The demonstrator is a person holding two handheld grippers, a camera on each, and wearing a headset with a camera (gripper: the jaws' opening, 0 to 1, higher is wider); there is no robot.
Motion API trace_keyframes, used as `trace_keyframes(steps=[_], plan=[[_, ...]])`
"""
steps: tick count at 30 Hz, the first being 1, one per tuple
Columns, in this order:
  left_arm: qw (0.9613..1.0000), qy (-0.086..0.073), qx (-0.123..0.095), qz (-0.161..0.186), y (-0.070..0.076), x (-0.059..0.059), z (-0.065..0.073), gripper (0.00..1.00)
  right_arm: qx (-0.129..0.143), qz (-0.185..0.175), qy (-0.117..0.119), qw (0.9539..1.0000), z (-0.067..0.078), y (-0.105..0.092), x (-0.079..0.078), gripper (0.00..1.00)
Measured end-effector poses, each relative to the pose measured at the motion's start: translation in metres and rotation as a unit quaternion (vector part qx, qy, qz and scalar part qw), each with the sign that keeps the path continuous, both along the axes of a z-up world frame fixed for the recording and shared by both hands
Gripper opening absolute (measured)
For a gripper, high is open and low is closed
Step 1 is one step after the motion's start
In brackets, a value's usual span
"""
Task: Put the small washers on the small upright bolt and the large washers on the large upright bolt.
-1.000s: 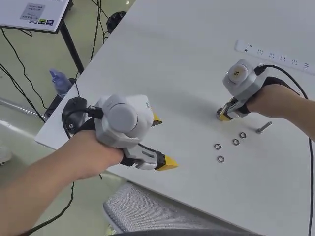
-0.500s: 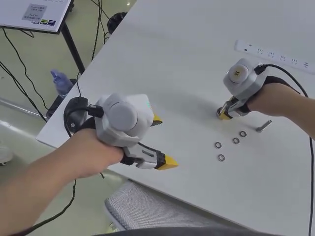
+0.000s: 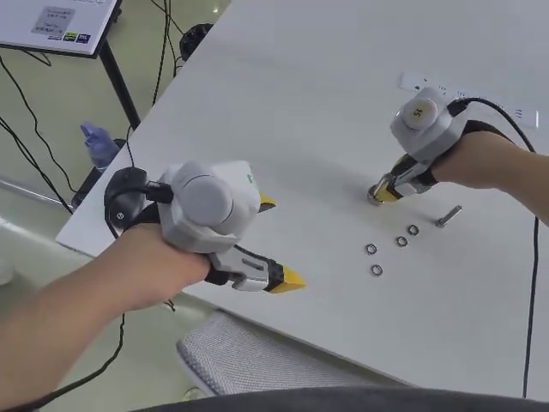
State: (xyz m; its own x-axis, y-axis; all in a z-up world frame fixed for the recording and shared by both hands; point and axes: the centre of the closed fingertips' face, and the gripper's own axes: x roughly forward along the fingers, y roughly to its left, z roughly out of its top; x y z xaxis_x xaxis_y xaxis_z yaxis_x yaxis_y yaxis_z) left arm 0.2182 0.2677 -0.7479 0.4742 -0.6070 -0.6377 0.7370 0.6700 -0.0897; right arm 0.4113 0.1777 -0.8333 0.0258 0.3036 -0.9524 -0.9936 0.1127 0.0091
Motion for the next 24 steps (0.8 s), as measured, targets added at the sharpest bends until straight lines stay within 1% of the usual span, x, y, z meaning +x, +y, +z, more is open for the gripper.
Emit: trace_keyframes(steps=[5,6,8,10,12,16,18,22,24], plan=[[1.0,0.0,0.0,0.001,0.0,-0.001,0.001,0.7,0.017,-0.005,-0.003,0.9998,0.015,0.001,0.0,0.33],[1.0,0.001,0.001,0.0,0.0,-0.002,0.001,0.7,0.022,-0.003,-0.004,0.9998,0.019,0.002,-0.002,0.33],[1.0,0.001,0.002,-0.001,0.0,-0.003,0.001,0.69,0.022,-0.004,0.002,0.9997,0.023,0.001,-0.006,0.32],[1.0,0.002,0.001,-0.002,-0.001,-0.003,0.001,0.69,0.025,0.003,-0.004,0.9997,0.028,0.0,-0.008,0.32],[1.0,0.0,0.003,-0.003,-0.002,-0.002,0.002,0.69,0.03,0.004,-0.003,0.9995,0.033,-0.001,-0.012,0.32],[1.0,-0.002,0.002,-0.004,-0.003,-0.002,0.005,0.68,0.038,0.016,-0.007,0.9991,0.04,0.001,-0.02,0.32],[1.0,0.001,0.004,-0.002,-0.002,-0.002,0.004,0.68,0.045,0.021,-0.007,0.9987,0.039,0.002,-0.018,0.32],[1.0,-0.002,0.007,-0.007,-0.004,-0.001,0.006,0.68,0.049,0.029,-0.007,0.9984,0.044,0.004,-0.027,0.32],[0.9999,-0.003,0.009,-0.009,-0.004,-0.002,0.006,0.68,0.049,0.033,-0.007,0.9982,0.044,0.004,-0.026,0.32]])
